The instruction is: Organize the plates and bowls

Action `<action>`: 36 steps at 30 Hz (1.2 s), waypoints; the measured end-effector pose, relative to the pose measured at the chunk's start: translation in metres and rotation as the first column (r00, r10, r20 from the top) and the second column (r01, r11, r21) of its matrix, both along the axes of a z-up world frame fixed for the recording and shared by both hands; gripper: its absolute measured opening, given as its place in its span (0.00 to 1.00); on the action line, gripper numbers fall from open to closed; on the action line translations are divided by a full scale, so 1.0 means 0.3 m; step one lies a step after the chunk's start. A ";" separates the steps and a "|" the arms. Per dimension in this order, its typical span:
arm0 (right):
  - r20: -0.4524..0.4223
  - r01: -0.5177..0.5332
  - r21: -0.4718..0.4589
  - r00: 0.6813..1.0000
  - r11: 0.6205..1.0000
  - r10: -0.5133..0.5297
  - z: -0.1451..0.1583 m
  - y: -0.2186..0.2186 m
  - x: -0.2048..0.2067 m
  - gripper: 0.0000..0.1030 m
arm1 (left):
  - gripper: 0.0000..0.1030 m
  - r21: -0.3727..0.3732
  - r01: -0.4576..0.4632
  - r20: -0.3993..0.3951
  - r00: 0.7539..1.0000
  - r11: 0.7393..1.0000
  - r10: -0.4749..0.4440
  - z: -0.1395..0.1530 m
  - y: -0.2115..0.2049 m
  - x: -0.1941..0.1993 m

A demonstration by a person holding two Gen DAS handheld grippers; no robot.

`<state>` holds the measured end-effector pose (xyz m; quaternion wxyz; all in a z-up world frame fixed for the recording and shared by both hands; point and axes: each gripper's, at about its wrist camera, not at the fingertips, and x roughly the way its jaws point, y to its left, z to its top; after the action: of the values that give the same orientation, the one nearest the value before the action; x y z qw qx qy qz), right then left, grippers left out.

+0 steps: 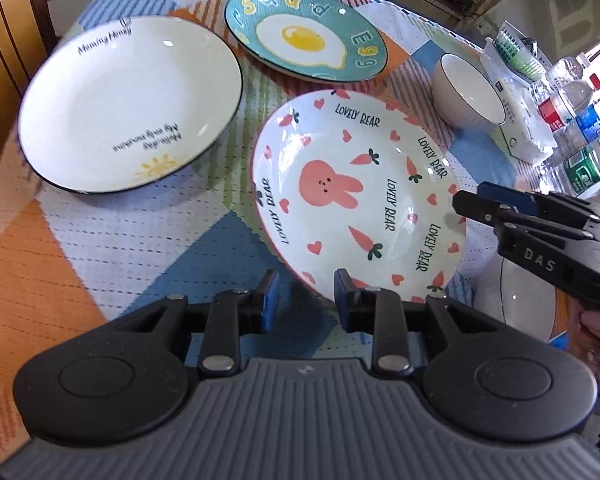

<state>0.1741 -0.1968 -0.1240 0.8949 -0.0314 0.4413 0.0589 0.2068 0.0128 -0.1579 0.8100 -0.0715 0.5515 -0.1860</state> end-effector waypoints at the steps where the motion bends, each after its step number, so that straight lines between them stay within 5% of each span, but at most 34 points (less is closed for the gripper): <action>1: 0.009 -0.010 0.003 1.000 1.000 0.010 0.016 0.011 -0.012 0.34 | 0.31 0.016 0.011 0.008 1.000 1.000 -0.011 0.011 0.004 -0.006; 7: 0.065 -0.061 0.048 0.996 0.997 0.058 0.106 0.086 -0.092 0.38 | 0.35 0.099 0.037 0.035 0.999 0.994 -0.040 0.070 0.061 -0.048; 21: 0.175 -0.230 0.152 0.963 0.961 0.203 0.276 0.290 -0.121 0.55 | 0.43 0.142 -0.024 0.087 0.996 0.990 0.011 0.192 0.322 -0.021; 27: 0.233 -0.305 0.188 0.937 0.934 0.259 0.212 0.365 0.020 0.65 | 0.51 0.126 -0.098 0.156 0.985 0.987 0.078 0.184 0.443 0.100; 33: 0.096 -0.219 0.307 0.975 0.926 0.199 0.058 0.369 0.236 0.64 | 0.56 0.163 -0.087 0.194 0.979 0.983 0.055 0.069 0.472 0.249; 36: 0.042 -0.206 0.285 0.978 0.936 0.203 -0.007 0.393 0.310 0.64 | 0.57 0.202 -0.082 0.209 0.977 0.976 0.038 0.009 0.477 0.314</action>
<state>0.2671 -0.0789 -0.1259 0.8814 0.0532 0.4171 0.2151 0.3011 0.1561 -0.1551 0.8705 0.0170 0.4797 -0.1086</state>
